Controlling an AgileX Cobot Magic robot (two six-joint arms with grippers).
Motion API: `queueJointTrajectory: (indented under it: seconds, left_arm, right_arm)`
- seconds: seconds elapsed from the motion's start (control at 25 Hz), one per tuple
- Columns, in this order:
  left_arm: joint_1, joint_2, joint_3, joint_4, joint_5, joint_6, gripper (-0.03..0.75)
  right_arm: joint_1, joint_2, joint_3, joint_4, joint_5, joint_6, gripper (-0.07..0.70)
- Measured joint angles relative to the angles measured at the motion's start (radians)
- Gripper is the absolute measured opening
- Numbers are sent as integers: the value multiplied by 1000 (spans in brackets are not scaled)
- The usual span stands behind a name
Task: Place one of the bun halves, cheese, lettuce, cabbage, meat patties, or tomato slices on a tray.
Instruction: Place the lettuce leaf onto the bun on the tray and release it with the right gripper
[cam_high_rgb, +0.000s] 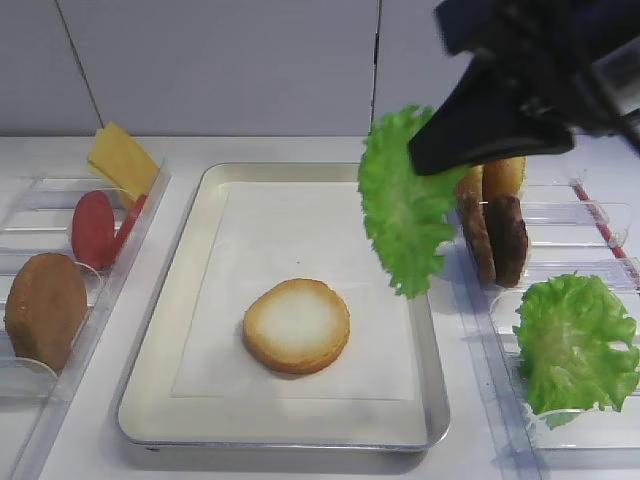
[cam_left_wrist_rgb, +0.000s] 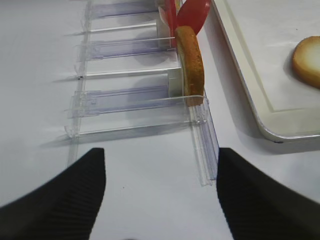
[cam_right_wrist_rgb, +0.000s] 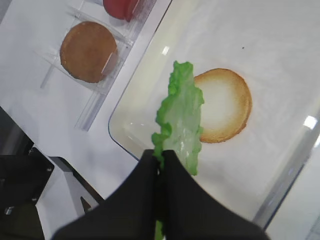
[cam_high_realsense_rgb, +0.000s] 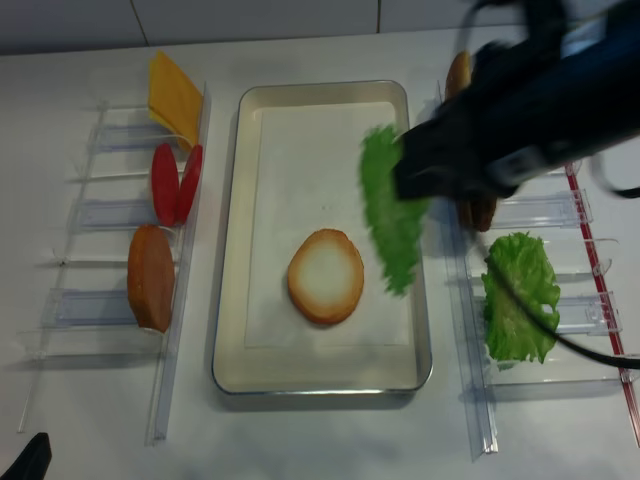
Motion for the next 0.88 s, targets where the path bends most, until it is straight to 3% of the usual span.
queueJointTrajectory:
  seconds: [0.28,0.4,0.64,0.88]
  left_arm:
    - [0,0,0,0,0,0,452]
    - [0,0,0,0,0,0,452]
    - [0,0,0,0,0,0,452]
    - [0,0,0,0,0,0,452]
  right_arm:
    - [119,192,0,0,-155,-1,44]
    - [146,252,0,4,-196,-1,44]
    - [220,325,-55,11,-237,-1,44]
    - [267,415,-146,13,-241,-1,44]
